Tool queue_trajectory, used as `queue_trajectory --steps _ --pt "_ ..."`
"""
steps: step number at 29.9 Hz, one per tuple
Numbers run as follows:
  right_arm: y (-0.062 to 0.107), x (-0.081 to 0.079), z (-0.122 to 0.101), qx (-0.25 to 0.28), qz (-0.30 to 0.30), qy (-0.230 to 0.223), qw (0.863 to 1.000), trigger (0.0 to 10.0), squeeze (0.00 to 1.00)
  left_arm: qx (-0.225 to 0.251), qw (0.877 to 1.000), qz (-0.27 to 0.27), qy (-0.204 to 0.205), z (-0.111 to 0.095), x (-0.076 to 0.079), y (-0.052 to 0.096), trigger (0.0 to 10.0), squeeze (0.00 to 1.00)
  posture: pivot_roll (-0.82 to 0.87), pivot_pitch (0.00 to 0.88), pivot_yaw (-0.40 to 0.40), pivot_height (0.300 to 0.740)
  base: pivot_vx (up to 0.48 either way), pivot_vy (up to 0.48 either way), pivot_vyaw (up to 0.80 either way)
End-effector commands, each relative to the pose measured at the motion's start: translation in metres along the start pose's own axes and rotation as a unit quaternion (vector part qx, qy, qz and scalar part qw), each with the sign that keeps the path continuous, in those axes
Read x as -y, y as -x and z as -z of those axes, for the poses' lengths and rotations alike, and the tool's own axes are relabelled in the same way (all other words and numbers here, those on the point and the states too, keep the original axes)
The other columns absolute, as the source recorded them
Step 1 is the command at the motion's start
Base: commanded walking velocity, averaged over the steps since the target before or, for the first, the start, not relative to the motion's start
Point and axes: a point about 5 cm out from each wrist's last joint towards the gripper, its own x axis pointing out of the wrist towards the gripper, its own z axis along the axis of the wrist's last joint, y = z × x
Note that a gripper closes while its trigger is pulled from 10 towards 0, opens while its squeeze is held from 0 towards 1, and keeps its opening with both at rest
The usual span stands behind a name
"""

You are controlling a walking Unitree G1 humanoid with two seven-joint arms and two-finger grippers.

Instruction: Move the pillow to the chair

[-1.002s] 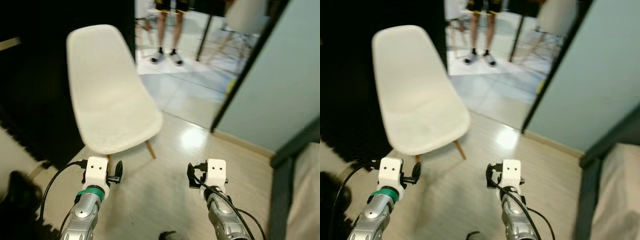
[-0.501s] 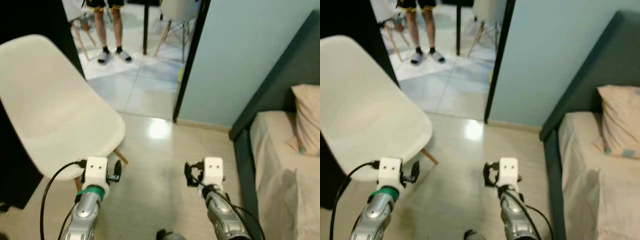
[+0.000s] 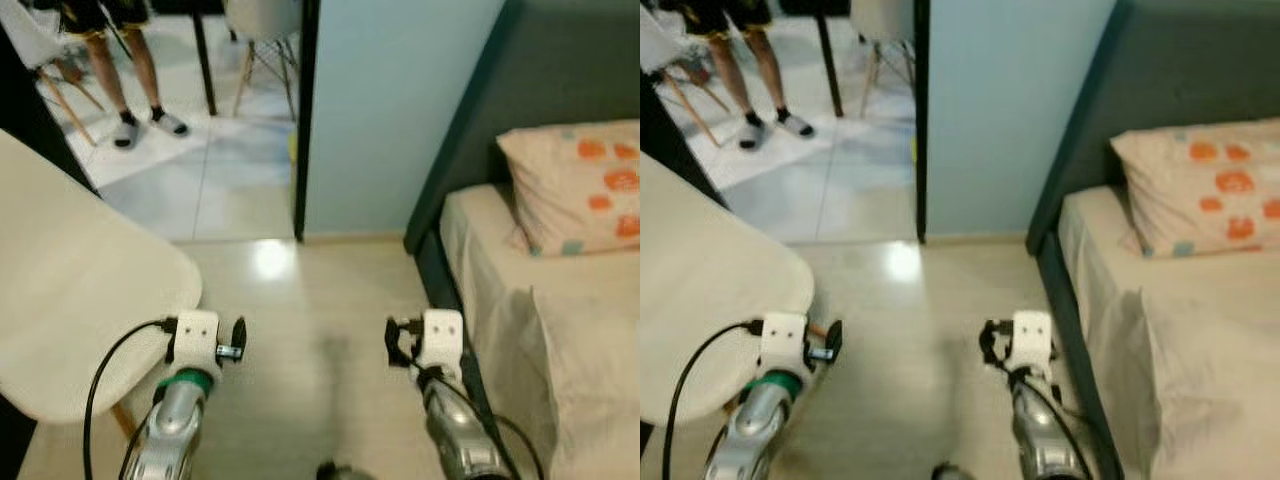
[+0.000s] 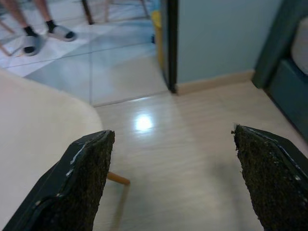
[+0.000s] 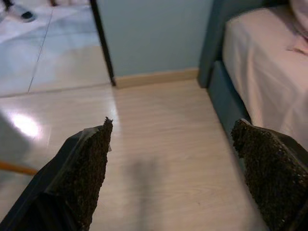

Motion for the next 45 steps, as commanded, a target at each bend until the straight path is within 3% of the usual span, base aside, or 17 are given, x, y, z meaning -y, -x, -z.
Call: queue_trajectory --steps 1,12,32,38,45 --pt "0.0036 -0.0018 0.0084 -0.014 -0.008 0.011 1.0 10.0 0.0 -0.012 1.0 -0.003 -0.004 0.0061 -0.0026 0.0037 10.0 0.0 0.01 0.057 0.067 0.74 0.0 0.0 -0.8" --pt "0.0036 0.0047 0.0159 -0.041 0.027 0.001 0.999 10.0 0.0 -0.016 1.0 0.001 0.012 0.0055 -0.0035 0.0048 10.0 0.0 0.02 0.062 0.061 0.74 0.0 0.0 -0.8" --pt "0.0028 0.006 0.0153 -0.039 0.034 0.008 0.999 10.0 0.0 -0.01 1.0 -0.007 0.004 0.0039 -0.0019 0.0054 10.0 0.0 0.02 0.066 0.061 0.74 0.0 0.0 -0.8" --pt "0.002 0.0054 0.0166 -0.043 0.036 0.011 0.998 10.0 0.0 -0.02 0.999 0.018 0.021 0.0039 0.0036 0.0033 10.0 0.0 0.02 0.045 0.062 0.74 0.0 0.0 -0.8" --pt "-0.0005 0.0057 0.0176 -0.05 0.044 0.005 0.998 10.0 0.0 -0.014 1.0 -0.004 -0.008 0.0035 -0.0015 0.001 10.0 0.0 0.02 0.015 0.07 0.74 0.0 0.0 -0.8"
